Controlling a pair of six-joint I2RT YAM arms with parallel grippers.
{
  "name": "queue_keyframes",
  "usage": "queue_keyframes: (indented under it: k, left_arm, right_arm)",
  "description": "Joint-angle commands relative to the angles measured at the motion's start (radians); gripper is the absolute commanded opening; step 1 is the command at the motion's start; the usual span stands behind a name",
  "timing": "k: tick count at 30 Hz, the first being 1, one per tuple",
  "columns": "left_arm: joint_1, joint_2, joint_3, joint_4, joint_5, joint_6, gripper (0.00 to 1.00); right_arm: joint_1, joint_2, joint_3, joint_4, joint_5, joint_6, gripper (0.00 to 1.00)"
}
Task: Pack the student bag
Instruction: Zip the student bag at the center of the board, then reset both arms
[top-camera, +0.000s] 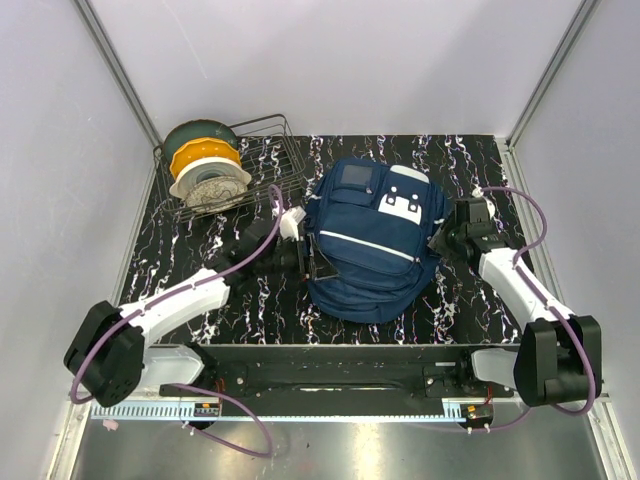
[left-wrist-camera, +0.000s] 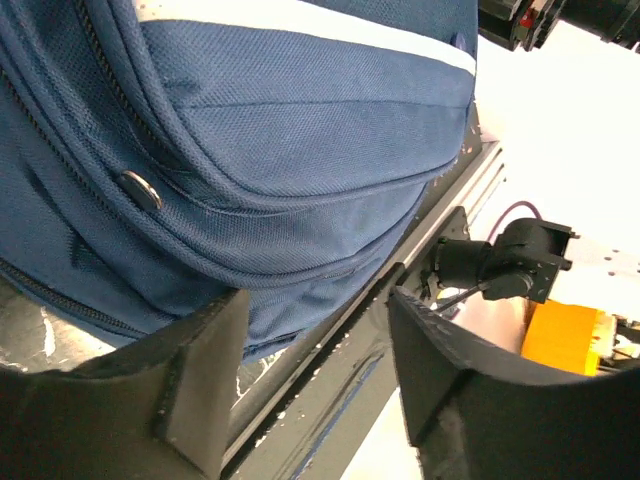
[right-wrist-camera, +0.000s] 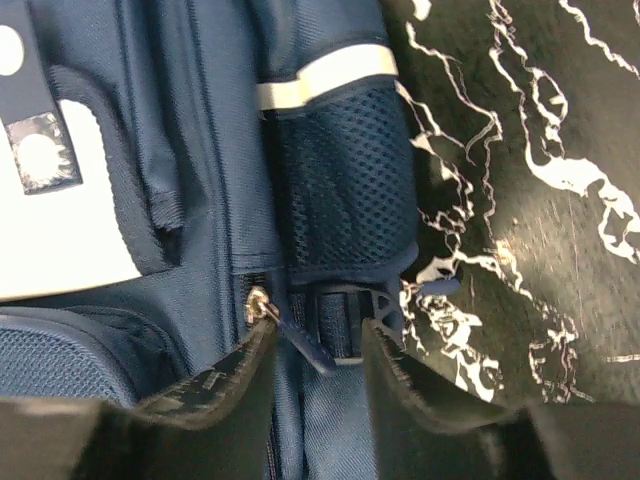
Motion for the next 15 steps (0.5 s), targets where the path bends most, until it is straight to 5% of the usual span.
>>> queue_keyframes:
  k: [1, 2, 7, 11, 15]
  left_arm:
    - [0.007, -0.085, 0.069, -0.064, -0.120, 0.098, 0.67]
    - [0.007, -0.096, 0.078, -0.079, -0.137, 0.111, 0.70]
    - [0.019, -0.162, 0.124, -0.216, -0.307, 0.198, 0.98]
    - [0.036, -0.223, 0.165, -0.346, -0.583, 0.195, 0.99]
    - [0.094, -0.301, 0.168, -0.395, -0.683, 0.220, 0.99]
  right_arm:
    - [-0.012, -0.059, -0.015, 0.006, 0.062, -0.032, 0.52]
    - [-0.012, -0.074, -0.025, -0.009, 0.070, -0.030, 0.65]
    - [-0.012, -0.174, -0.015, -0.074, 0.128, -0.012, 0.86]
    - [-0.012, -0.252, 0.017, -0.178, 0.254, 0.007, 0.89]
    - [-0.012, -0.396, -0.013, -0.169, 0.402, -0.001, 0.98]
